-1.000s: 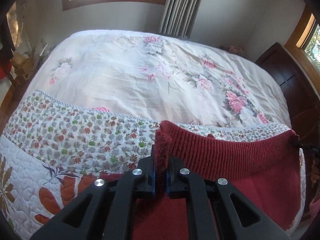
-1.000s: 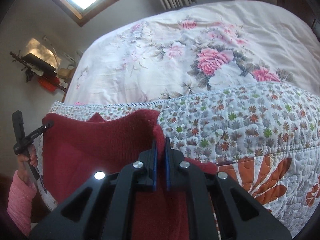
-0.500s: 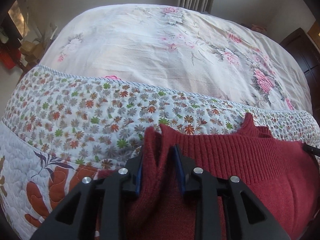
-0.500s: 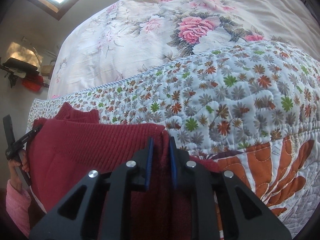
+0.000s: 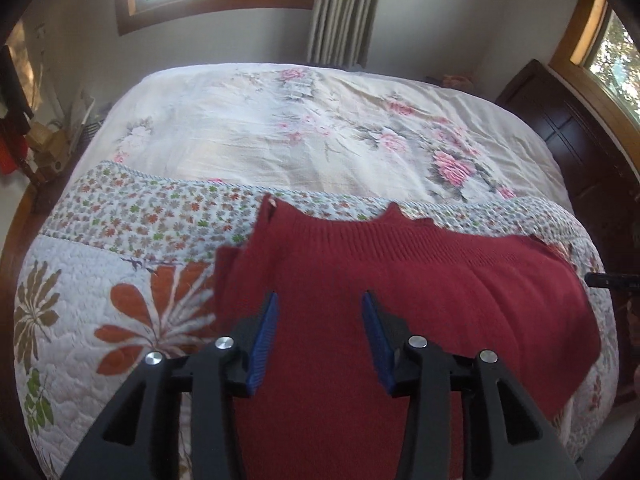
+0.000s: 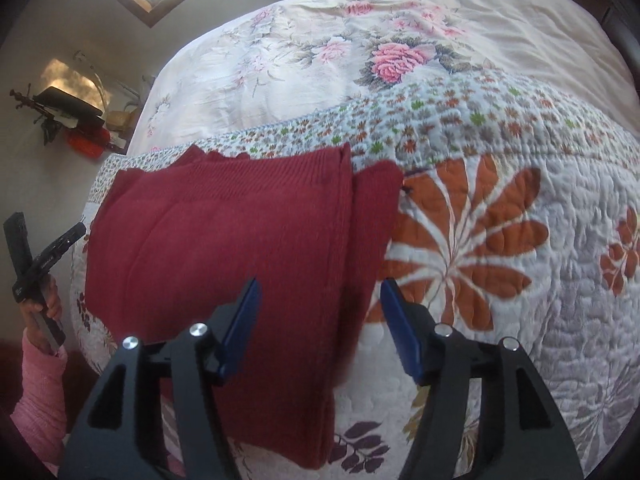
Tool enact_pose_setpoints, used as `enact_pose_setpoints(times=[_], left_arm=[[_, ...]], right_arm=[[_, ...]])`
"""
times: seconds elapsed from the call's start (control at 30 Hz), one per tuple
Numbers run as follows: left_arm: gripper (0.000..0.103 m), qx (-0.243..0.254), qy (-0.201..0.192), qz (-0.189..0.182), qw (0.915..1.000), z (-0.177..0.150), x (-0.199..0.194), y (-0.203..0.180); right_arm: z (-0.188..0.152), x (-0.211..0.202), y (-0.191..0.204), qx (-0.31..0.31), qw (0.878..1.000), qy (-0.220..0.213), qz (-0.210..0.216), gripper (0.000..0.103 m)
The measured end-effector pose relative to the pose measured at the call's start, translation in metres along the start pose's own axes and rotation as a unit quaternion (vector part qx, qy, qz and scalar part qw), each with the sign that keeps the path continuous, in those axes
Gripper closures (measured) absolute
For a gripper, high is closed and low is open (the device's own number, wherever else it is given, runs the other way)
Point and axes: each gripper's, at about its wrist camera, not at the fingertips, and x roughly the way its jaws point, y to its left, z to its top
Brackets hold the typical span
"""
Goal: Fold small clothes
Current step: 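Close the right tool on the sweater side edge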
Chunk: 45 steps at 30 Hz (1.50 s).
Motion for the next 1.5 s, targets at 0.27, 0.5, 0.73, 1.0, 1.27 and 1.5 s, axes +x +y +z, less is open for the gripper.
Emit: enact_pose_setpoints(times=[0.27, 0.5, 0.73, 1.0, 1.27, 1.5], left_arm=[[0.054, 0.015, 0.032, -0.033, 0.9988, -0.037, 0.015, -0.041], [0.053, -0.017, 0.057, -0.034, 0.9976, -0.05, 0.039, -0.034], [0.053, -0.013, 0.062, -0.025, 0.9977, -0.051, 0.035, -0.036], [0.051, -0.021, 0.068, -0.032, 0.997, -0.057, 0.042, -0.031], [0.051, 0.005, 0.053, -0.043, 0.9977, -0.042, 0.026, -0.058], [0.046, -0.016, 0.069, -0.04, 0.9967, -0.039, 0.045, -0.06]], right_arm=[[-0.036, 0.03, -0.009, 0.047, 0.997, 0.034, 0.055, 0.034], [-0.035, 0.021, -0.007, 0.064, 0.991, 0.033, 0.111, 0.077], [-0.031, -0.022, 0.015, 0.019, 0.995, -0.031, 0.093, 0.081], [-0.049, 0.034, -0.021, 0.089, 0.99, 0.018, 0.105, 0.08], [-0.048, 0.012, -0.01, 0.078, 0.993, 0.003, 0.09, 0.059], [-0.053, 0.022, -0.014, 0.086, 0.992, 0.018, 0.087, 0.061]])
